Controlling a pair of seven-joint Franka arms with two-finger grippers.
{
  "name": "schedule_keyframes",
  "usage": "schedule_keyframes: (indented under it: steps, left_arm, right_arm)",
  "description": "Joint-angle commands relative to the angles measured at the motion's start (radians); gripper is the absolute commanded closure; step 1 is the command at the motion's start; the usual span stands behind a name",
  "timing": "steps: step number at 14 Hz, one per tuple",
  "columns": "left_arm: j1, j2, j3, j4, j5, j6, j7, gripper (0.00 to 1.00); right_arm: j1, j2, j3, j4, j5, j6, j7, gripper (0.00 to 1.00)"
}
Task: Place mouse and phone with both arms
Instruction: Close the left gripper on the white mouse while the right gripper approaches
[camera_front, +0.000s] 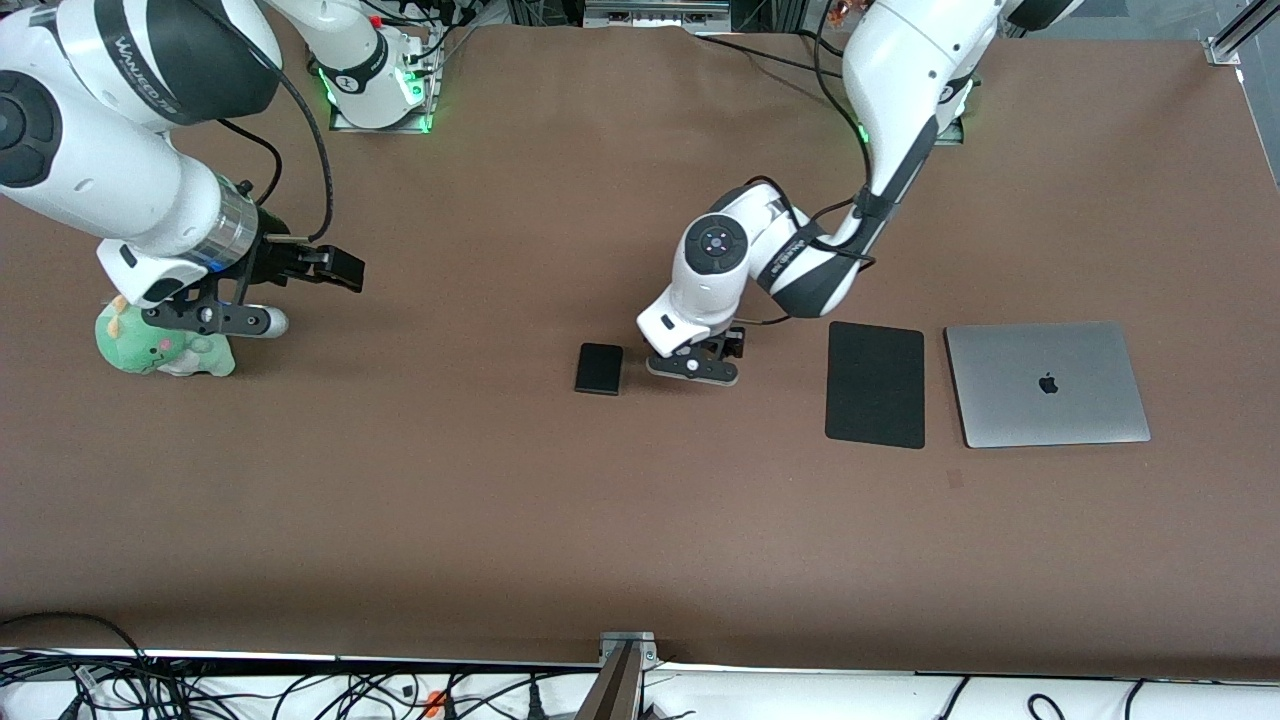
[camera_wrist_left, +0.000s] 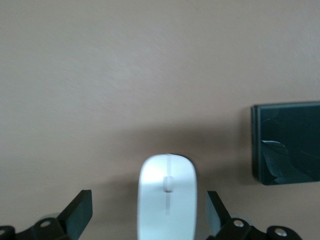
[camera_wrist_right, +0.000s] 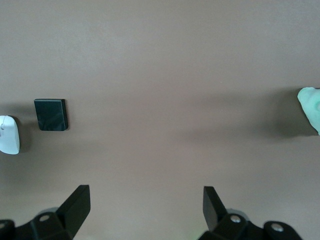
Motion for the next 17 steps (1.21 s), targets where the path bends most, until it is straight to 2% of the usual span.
schedule_keyframes:
  steps: [1, 11, 12, 13, 14, 15, 17]
  left_arm:
    - [-0.025, 0.026, 0.011, 0.015, 0.059, 0.012, -0.023, 0.00]
    - [-0.045, 0.083, 0.011, 0.006, 0.082, 0.043, -0.023, 0.00]
    - [-0.043, 0.083, 0.009, 0.004, 0.082, 0.042, -0.022, 0.20]
    - [-0.043, 0.079, 0.009, 0.006, 0.082, 0.038, -0.022, 0.46]
    - [-0.040, 0.078, 0.009, 0.006, 0.081, 0.034, -0.017, 0.64]
    - [-0.037, 0.073, 0.009, 0.009, 0.081, 0.028, -0.013, 0.68]
    - [-0.025, 0.044, 0.009, 0.013, 0.081, -0.018, -0.010, 0.69]
  right_arm:
    - [0.011, 0.005, 0.003, -0.003, 0.014, 0.016, 0.015, 0.00]
    - [0.051, 0.061, 0.003, -0.003, 0.014, 0.065, 0.069, 0.00]
    - [0.060, 0.070, 0.001, -0.003, 0.014, 0.073, 0.078, 0.00]
    - [0.065, 0.078, 0.001, -0.003, 0.014, 0.076, 0.081, 0.00]
    - [0.066, 0.084, 0.001, -0.002, 0.014, 0.077, 0.081, 0.00]
    - [0.068, 0.088, 0.001, -0.003, 0.014, 0.080, 0.081, 0.00]
    - [0.074, 0.102, 0.001, -0.003, 0.014, 0.080, 0.081, 0.00]
